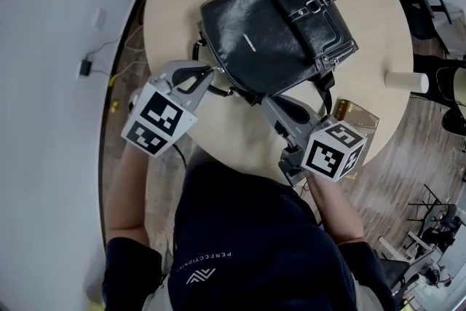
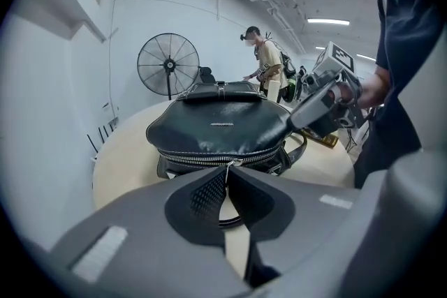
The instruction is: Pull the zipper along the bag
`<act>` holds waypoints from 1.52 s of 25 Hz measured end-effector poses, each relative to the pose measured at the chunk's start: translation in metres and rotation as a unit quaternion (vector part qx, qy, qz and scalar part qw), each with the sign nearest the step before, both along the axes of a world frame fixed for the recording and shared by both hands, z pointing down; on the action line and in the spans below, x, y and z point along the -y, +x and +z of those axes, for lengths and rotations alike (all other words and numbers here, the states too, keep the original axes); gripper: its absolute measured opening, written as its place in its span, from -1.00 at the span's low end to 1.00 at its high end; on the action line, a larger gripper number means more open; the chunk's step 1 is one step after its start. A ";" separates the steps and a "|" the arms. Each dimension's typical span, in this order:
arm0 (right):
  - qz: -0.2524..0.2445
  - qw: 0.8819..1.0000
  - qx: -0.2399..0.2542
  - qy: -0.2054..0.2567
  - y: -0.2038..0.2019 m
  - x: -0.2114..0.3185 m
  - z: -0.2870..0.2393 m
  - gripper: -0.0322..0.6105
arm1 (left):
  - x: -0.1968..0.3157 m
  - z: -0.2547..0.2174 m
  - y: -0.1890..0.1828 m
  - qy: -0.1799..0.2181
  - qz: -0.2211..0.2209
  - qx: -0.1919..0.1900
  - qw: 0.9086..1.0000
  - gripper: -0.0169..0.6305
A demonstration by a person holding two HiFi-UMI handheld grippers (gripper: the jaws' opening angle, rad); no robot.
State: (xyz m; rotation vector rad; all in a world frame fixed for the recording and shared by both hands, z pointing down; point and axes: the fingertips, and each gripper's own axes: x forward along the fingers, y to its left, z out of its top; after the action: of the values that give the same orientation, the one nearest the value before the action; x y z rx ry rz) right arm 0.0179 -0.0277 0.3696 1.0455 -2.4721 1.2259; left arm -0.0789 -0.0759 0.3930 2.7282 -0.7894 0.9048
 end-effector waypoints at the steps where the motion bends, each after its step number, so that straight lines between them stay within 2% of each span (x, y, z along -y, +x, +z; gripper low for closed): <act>1: 0.000 1.000 -0.001 0.000 0.000 0.000 0.000 -0.81 | 0.003 0.000 -0.002 0.001 -0.003 0.004 1.000 -0.85; 22: 0.000 1.000 -0.003 0.000 0.000 -0.001 0.000 -0.81 | 0.054 0.004 -0.033 0.010 -0.050 0.029 0.998 -0.84; 38: 0.004 1.000 0.000 0.003 0.000 0.000 0.001 -0.82 | 0.071 0.009 -0.040 -0.002 -0.067 0.023 0.997 -0.82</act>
State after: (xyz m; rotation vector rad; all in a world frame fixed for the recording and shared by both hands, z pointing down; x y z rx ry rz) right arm 0.0175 -0.0275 0.3710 1.0577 -2.4753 1.2216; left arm -0.1189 -0.1474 0.4018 2.6223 -0.9663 0.9429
